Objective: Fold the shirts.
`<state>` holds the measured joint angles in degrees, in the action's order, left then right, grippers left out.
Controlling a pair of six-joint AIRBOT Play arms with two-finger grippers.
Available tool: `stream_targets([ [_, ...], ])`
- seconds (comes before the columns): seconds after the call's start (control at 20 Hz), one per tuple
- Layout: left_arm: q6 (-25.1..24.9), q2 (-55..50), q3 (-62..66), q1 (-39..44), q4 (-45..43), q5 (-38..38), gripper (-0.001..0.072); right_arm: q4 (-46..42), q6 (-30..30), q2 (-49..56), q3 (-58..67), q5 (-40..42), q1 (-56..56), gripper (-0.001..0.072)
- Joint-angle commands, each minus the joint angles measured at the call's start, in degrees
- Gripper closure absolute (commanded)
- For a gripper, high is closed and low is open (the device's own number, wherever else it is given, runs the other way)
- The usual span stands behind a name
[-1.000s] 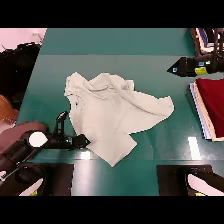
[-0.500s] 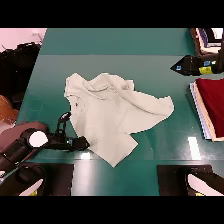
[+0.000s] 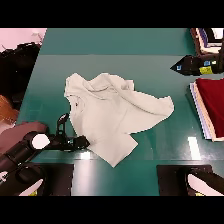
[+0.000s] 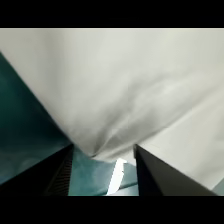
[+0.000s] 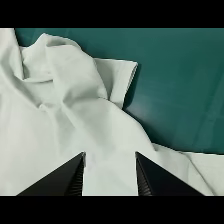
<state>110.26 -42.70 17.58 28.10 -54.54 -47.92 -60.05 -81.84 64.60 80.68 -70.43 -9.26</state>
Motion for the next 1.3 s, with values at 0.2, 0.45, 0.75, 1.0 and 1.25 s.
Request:
stream_targets([
  [0.2,-3.91,-2.23,-0.33,-0.02,7.28,10.47,0.0681,-0.04,0.00,-0.04,-0.02,-0.24,0.31,0.0338],
  [0.45,-4.26,-2.23,8.81,-7.72,-2.73,5.57,0.0685,-3.45,0.00,-0.70,-3.26,-6.93,8.72,0.0337],
  [0.75,-9.92,-2.23,19.96,-22.10,-11.37,0.22,0.0685,-5.51,1.46,0.04,-24.68,-3.89,19.82,0.0337],
  [1.0,-9.94,-2.23,20.46,-22.36,-11.23,-1.64,0.0685,0.42,6.25,10.08,-32.61,-0.37,21.09,0.0337],
  [1.25,-10.21,-2.23,20.44,-22.36,-11.26,-2.47,0.0685,3.93,9.11,14.36,-34.38,0.28,20.26,0.0337],
])
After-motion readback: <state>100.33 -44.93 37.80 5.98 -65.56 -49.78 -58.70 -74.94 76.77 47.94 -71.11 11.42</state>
